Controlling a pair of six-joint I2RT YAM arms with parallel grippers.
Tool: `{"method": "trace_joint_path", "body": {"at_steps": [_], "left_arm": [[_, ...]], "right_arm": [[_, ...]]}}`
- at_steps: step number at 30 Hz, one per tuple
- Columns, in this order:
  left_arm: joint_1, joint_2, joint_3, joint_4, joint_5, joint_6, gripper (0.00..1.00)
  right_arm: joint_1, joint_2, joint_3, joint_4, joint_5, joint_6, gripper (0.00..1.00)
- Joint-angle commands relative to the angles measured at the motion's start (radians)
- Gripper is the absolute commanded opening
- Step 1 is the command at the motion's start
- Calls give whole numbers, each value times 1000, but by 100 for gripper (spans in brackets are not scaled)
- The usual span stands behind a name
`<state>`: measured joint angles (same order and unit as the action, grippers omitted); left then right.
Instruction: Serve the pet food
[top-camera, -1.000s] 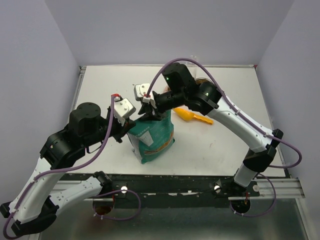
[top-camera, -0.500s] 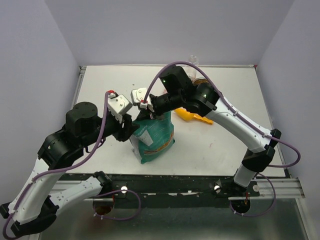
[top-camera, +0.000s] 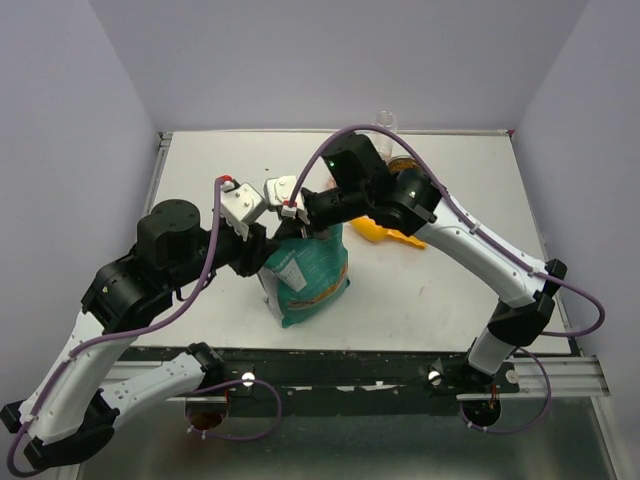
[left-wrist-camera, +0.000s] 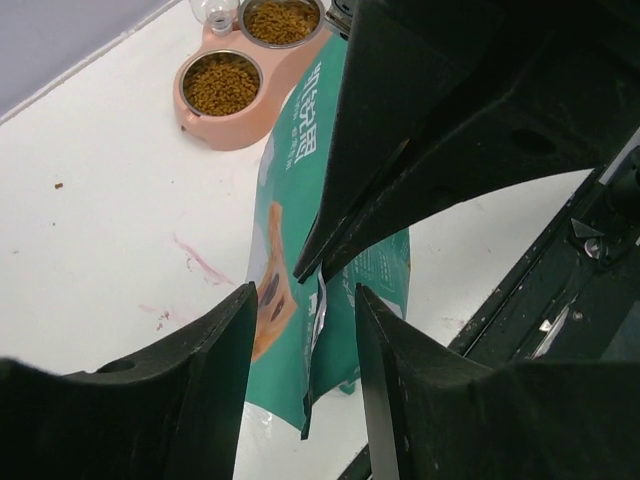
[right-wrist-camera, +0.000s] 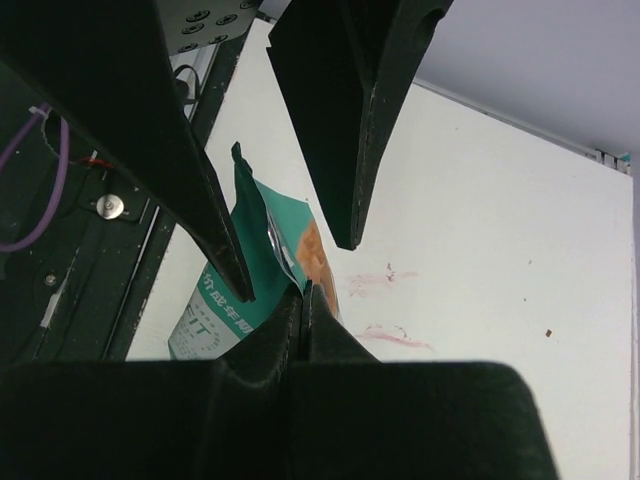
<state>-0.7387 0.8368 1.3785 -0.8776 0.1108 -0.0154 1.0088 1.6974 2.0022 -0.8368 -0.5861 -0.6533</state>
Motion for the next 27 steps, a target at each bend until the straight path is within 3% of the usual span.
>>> {"method": "trace_joint_path", "body": {"at_steps": [1,7,10,12,13,15,19,27], "left_arm": [[-1,-2,-22,-29,-26,45,51],[-1,7,-29,-60,-48,72,46],[-1,16,-29,-58,-53,75,27],[-1,5,-33,-46,-49,75,25],[-1,4,-38,-41,-54,75,22],[-1,1,-35,-38,-53,80,16],[-1,7,-27,-52,-42,89,1],[-1,2,-6,-44,-5,95,0]], "right_arm": [[8,-16,12,8,34,18,0],[7,-13,21,-2,49,14,1],[7,-16,18,-10,60,17,2],[7,-22,10,-8,68,20,3],[7,-27,4,-5,75,21,5],[7,-41,-17,-1,107,24,19],[-13,-94,-104,31,161,21,28],[-91,-142,-192,70,216,-8,30]]}}
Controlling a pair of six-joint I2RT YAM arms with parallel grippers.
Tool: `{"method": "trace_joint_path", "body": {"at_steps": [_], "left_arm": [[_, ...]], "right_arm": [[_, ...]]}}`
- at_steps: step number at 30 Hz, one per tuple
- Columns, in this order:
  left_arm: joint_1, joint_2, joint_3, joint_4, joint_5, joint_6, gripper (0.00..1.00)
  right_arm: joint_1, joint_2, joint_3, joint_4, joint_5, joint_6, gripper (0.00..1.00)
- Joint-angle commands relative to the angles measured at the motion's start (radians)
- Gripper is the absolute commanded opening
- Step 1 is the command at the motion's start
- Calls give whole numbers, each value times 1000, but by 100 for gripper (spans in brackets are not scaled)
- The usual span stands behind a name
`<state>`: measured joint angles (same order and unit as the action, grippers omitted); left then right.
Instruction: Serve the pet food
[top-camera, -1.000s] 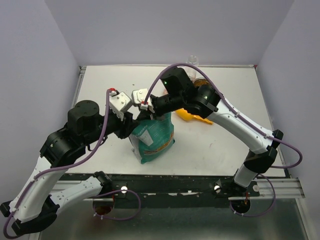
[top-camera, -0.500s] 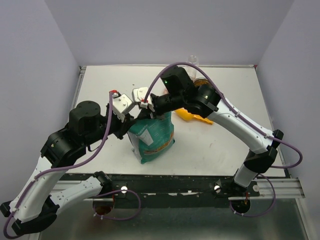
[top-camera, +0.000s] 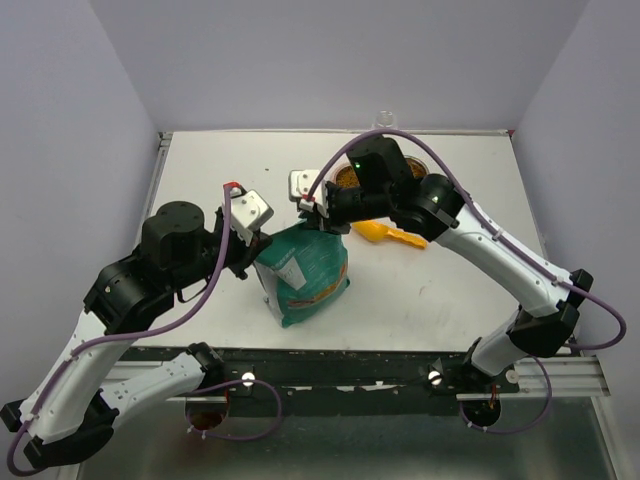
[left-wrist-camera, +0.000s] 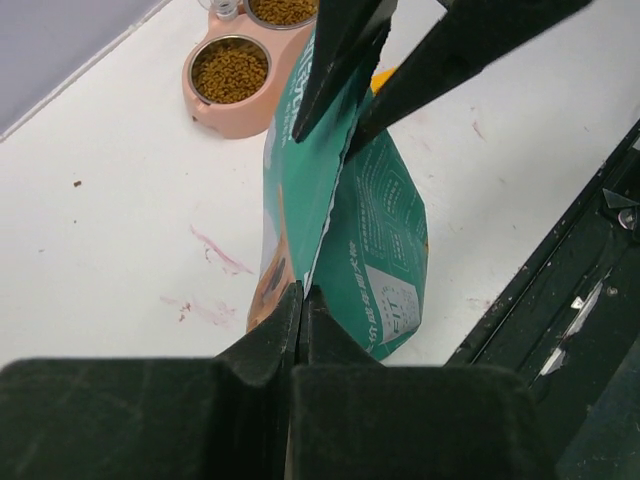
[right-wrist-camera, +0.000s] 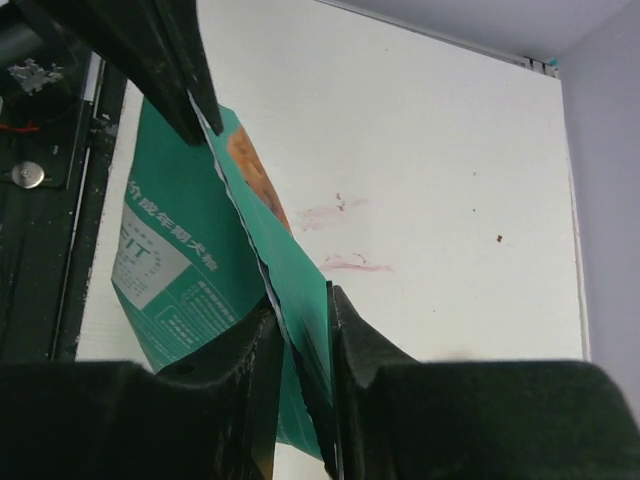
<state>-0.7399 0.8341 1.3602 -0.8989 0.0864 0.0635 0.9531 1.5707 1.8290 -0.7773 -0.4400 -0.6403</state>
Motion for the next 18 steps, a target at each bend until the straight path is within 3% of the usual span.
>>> {"method": "trace_joint_path", "body": {"at_steps": [1,4,6,9,10,12,13,15,18], "left_arm": [[0,2,16,-26,22,16,0],[0,0,17,-25,32,18,0],[0,-6,19,-26,35,18,0],[0,-7,19,-23,26,9,0],[0,-1,20,-21,23,-1,4],[0,16,19,-24,18,-8,40],[-1,26,20,-25,18,-13,48],[0,43,20,-21,15,-13,53],[0,63,20,-14,-3,2,52]], "right_arm": [[-46,-12,-19,10,75,-30,29],[-69,2,-10,-17,102,-79,20],[-83,12,6,-40,118,-104,3],[-99,12,18,-54,129,-131,1],[-100,12,27,-63,113,-136,1],[-106,9,47,-83,83,-137,0],[-108,11,53,-91,75,-137,1],[-108,9,65,-103,70,-137,1],[-109,-4,73,-111,60,-133,0]]}}
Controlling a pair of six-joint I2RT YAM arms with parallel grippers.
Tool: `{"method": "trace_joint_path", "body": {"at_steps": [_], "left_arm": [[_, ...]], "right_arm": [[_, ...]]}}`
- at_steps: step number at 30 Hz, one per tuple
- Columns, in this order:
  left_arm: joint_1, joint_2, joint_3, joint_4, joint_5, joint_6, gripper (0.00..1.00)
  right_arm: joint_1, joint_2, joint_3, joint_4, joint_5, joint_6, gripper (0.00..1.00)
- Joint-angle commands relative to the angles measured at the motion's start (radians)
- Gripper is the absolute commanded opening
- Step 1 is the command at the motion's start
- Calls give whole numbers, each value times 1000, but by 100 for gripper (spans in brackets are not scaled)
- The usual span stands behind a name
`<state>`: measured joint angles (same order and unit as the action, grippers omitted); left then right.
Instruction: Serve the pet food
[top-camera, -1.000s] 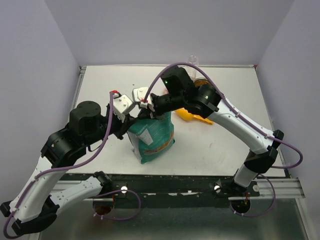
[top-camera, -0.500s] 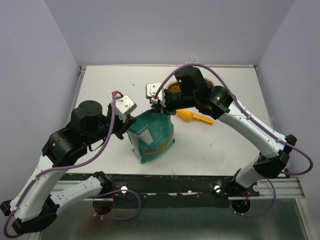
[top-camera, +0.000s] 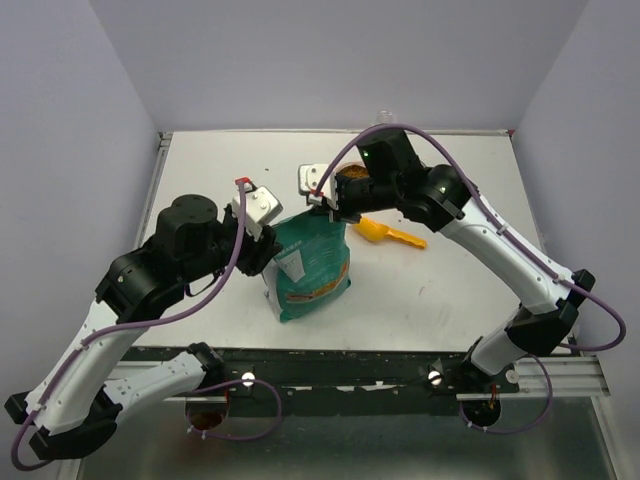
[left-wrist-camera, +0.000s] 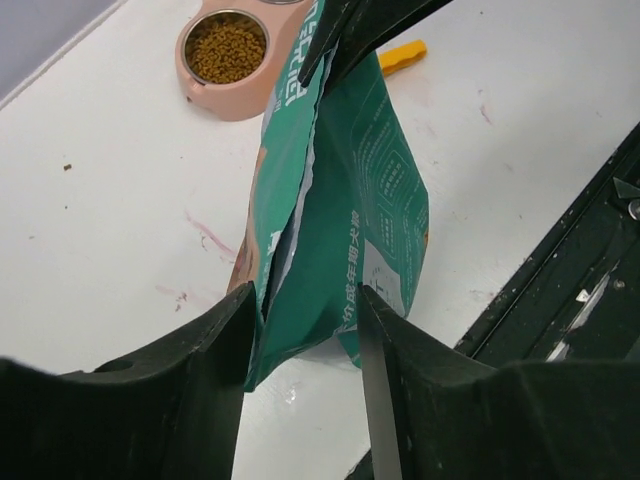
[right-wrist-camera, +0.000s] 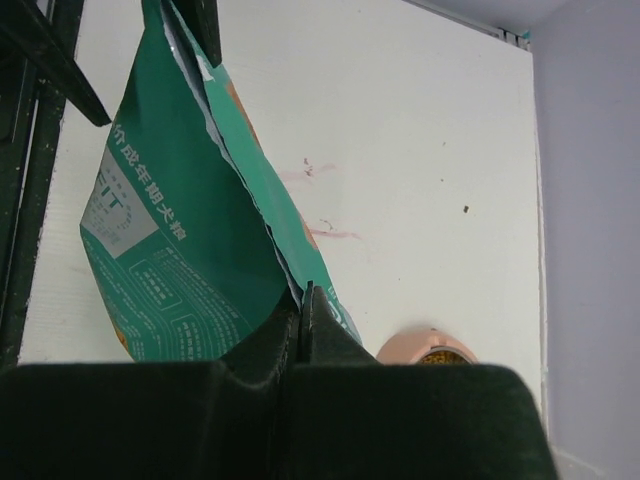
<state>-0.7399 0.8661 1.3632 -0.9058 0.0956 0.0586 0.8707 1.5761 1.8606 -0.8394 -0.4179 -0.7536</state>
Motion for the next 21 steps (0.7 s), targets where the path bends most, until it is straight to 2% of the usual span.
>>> {"method": "trace_joint_path", "body": {"at_steps": [1,3,7,8,11,14,15,17,18,19,21], "left_arm": [[0,33,17,-1,-25,12,48],[0,31,17,10,-48,21,37],[0,28,30,33,-82,29,1],[0,25,31,34,-88,29,0],[0,8,30,36,-86,35,0],[-1,-16,22,38,-88,49,0],[0,-21,20,36,-88,49,0],[0,-24,24,28,-76,49,0],[0,-16,28,25,-63,47,0],[0,-12,34,21,-54,38,5],[0,0,39,27,-25,24,32]], "right_arm": [[-27,-14,40,-49,33,-18,0],[-25,-13,43,-64,28,-23,1],[-27,-10,43,-83,59,-23,1],[-27,-17,31,-72,85,-20,7],[-45,-44,-1,-56,152,-18,22],[-103,-67,-38,-53,153,-18,24],[-117,-71,-46,-53,146,-23,22],[-127,-73,-49,-52,131,-33,4],[-128,-71,-47,-49,123,-33,1],[-128,-70,-47,-43,122,-29,1],[-128,-59,-38,-44,120,-29,1]]}}
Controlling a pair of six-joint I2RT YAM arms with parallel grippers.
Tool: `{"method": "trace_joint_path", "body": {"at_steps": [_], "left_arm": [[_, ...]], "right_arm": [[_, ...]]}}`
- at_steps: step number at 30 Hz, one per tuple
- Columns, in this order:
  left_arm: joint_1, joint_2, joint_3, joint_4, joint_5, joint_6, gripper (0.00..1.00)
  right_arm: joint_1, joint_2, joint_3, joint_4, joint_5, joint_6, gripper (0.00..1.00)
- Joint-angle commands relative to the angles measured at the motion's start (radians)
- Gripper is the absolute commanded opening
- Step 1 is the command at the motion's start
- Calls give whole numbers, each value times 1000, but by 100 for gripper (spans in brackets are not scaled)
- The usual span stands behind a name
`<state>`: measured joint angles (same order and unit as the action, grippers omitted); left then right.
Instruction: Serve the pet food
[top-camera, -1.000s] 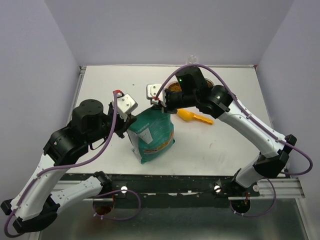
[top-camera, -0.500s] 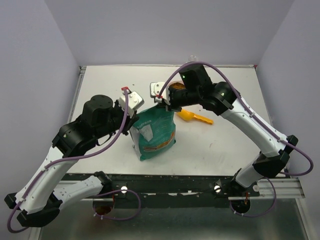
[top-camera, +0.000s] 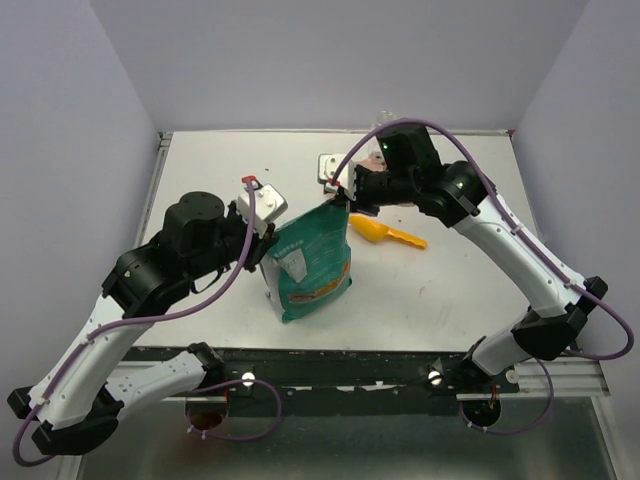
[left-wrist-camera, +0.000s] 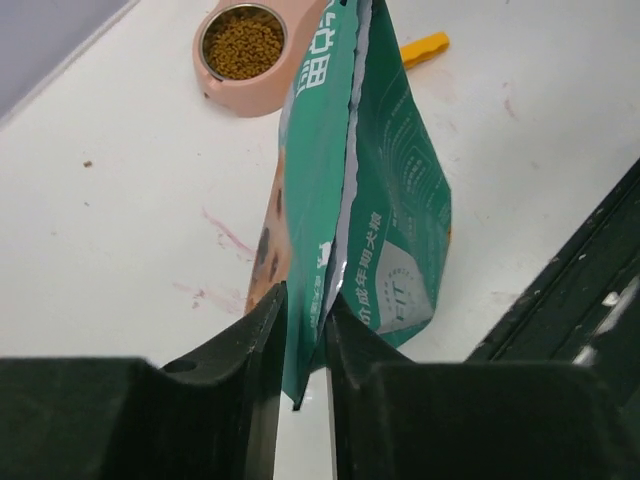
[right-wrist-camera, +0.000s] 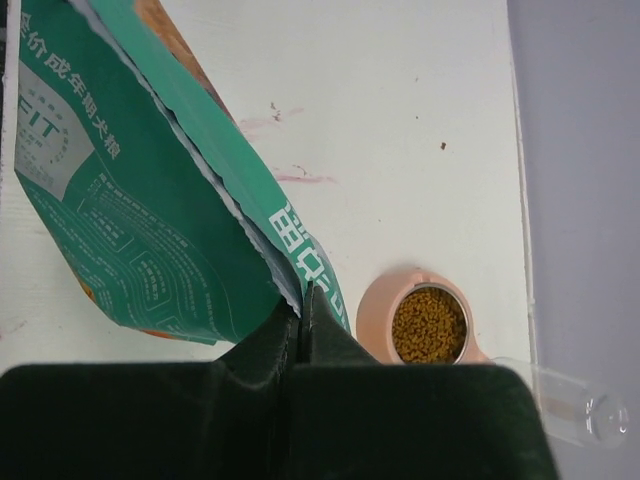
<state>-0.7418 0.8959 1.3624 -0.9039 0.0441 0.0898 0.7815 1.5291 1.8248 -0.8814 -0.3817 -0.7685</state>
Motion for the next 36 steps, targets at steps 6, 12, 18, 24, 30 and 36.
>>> {"method": "trace_joint_path", "body": {"at_steps": [6,12,18,24,30,36], "left_arm": [[2,66,73,25,-2,-33,37],[4,116,107,16,-95,10,5],[7,100,116,14,-165,28,0],[16,55,147,22,-245,16,0],[21,47,158,49,-239,-15,0],[51,70,182,82,-266,-25,0]], "right_arm": [[-39,-27,16,113,66,43,1],[-39,-15,21,148,15,61,0],[-41,0,4,287,55,107,0],[-37,104,99,395,67,135,1],[-39,247,241,485,64,164,1],[-39,393,393,564,76,215,1]]}}
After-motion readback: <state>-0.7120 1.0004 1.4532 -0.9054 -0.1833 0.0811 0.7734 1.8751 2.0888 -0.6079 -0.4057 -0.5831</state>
